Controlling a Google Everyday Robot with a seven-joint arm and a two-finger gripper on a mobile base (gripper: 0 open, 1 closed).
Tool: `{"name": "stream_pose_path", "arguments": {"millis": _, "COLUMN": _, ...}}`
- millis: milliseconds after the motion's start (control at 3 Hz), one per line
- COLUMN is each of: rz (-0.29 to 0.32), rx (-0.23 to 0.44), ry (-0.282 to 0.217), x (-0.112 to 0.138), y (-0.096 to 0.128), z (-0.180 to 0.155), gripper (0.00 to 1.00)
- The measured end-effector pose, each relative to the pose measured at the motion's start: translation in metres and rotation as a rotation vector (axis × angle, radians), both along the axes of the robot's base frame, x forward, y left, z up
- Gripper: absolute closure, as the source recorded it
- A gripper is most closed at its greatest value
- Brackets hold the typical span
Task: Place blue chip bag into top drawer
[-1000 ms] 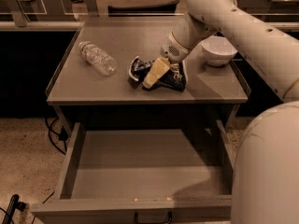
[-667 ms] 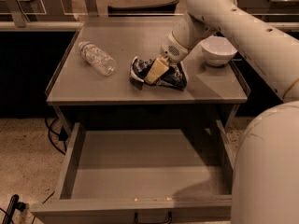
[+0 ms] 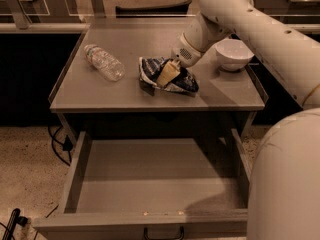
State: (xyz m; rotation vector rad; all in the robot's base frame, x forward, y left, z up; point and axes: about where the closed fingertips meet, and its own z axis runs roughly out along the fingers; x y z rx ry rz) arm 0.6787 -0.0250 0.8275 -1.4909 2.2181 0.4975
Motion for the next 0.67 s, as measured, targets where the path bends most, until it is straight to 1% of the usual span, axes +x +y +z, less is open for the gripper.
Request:
{"name": "stream_pose_path", "arguments": {"millis": 333, "rz": 0.000, "rx": 0.000, "ry": 0.000, "x": 0.0000, "y": 0.0000, "z": 0.0015, "gripper": 1.00}}
{"name": "stream_pose_path", "arguments": {"millis": 667, "rz": 0.000, "rx": 0.000, "ry": 0.000, "x": -0.0001, "y": -0.0002, "z": 0.0029, "gripper": 1.00}}
